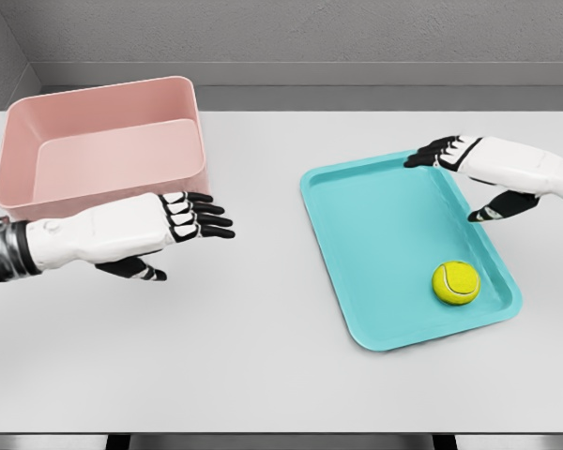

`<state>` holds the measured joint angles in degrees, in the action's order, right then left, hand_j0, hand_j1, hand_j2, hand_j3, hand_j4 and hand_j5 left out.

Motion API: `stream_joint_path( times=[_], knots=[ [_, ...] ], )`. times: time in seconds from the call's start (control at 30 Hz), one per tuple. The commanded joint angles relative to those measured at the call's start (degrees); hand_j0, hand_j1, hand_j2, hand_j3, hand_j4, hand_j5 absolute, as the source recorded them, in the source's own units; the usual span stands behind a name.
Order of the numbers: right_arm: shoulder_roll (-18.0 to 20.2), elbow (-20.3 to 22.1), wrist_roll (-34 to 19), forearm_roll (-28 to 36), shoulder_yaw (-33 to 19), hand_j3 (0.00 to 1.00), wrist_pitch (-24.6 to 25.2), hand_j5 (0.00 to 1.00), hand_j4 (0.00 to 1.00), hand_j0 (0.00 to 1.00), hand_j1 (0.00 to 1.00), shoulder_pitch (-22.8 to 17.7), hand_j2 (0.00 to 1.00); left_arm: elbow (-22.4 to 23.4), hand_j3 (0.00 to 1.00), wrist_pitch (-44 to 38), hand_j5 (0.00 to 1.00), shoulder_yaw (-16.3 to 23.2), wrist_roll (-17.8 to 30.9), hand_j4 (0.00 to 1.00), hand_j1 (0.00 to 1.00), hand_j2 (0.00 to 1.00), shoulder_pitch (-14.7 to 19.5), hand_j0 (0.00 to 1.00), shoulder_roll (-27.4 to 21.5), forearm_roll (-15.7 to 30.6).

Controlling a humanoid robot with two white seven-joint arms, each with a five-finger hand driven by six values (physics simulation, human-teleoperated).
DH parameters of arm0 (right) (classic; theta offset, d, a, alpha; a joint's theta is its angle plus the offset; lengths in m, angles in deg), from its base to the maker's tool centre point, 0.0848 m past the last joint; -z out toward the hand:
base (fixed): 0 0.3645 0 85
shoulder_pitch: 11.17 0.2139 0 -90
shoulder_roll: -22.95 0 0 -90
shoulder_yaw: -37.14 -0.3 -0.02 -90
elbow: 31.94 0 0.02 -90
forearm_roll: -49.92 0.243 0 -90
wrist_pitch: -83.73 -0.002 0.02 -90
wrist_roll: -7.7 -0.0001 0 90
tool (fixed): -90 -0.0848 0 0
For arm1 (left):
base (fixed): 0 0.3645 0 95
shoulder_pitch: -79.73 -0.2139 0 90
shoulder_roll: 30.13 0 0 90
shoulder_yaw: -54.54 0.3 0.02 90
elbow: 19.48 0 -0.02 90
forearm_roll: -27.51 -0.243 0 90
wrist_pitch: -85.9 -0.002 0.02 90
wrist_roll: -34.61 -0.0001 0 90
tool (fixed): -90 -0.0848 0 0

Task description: Put the tennis from the blue tray into the pink basket with both arms

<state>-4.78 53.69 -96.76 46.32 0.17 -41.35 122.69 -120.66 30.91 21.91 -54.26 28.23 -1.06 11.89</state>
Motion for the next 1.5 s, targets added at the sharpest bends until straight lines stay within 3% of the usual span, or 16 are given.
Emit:
stream_joint_path(
  times=[0.0, 0.13, 0.23, 0.37, 0.4, 0.53, 1.47],
  knots=[
    [0.2, 0.2, 0.0, 0.8, 0.3, 1.00, 0.1, 1.00, 1.00, 1.00, 1.00, 0.0, 1.00, 0.0, 1.00, 0.0, 1.00, 0.8, 0.4, 1.00, 1.00, 1.00, 0.0, 1.00, 0.0, 0.5],
    [2.0, 0.3, 0.7, 0.7, 1.4, 1.00, 0.1, 1.00, 1.00, 1.00, 1.00, 0.0, 1.00, 0.0, 1.00, 0.0, 1.00, 1.4, 0.8, 1.00, 1.00, 1.00, -0.1, 1.00, -0.1, 0.2],
    [3.1, 0.4, 0.5, 0.4, 3.9, 1.00, 0.1, 1.00, 1.00, 1.00, 1.00, 0.0, 1.00, 0.0, 1.00, 0.0, 1.00, 1.4, 12.9, 1.00, 1.00, 1.00, 0.0, 1.00, -0.2, 0.2],
    [4.3, 0.7, -0.2, 0.3, 5.8, 1.00, 0.1, 1.00, 1.00, 1.00, 1.00, 0.0, 1.00, 0.0, 1.00, 0.0, 1.00, 1.3, 13.4, 1.00, 1.00, 1.00, 0.3, 1.00, -0.4, 0.2],
    [4.5, 0.8, -3.5, 0.3, 5.8, 1.00, 0.1, 1.00, 1.00, 1.00, 1.00, 0.0, 1.00, 0.0, 1.00, 0.0, 1.00, 1.3, 13.3, 1.00, 1.00, 1.00, 1.2, 1.00, -0.4, 0.2],
    [4.4, 0.9, -5.9, 0.3, 5.9, 1.00, 0.1, 1.00, 1.00, 1.00, 1.00, -0.2, 1.00, -0.1, 1.00, 0.0, 1.00, 1.3, 13.3, 1.00, 1.00, 1.00, 1.3, 1.00, -0.3, 0.2],
    [3.3, 2.1, -6.1, 0.0, 10.8, 1.00, 0.1, 1.00, 1.00, 1.00, 1.00, -2.4, 1.00, 0.0, 1.00, 0.0, 1.00, 1.4, 13.3, 1.00, 1.00, 1.00, 1.4, 1.00, -0.6, 0.2]
  ],
)
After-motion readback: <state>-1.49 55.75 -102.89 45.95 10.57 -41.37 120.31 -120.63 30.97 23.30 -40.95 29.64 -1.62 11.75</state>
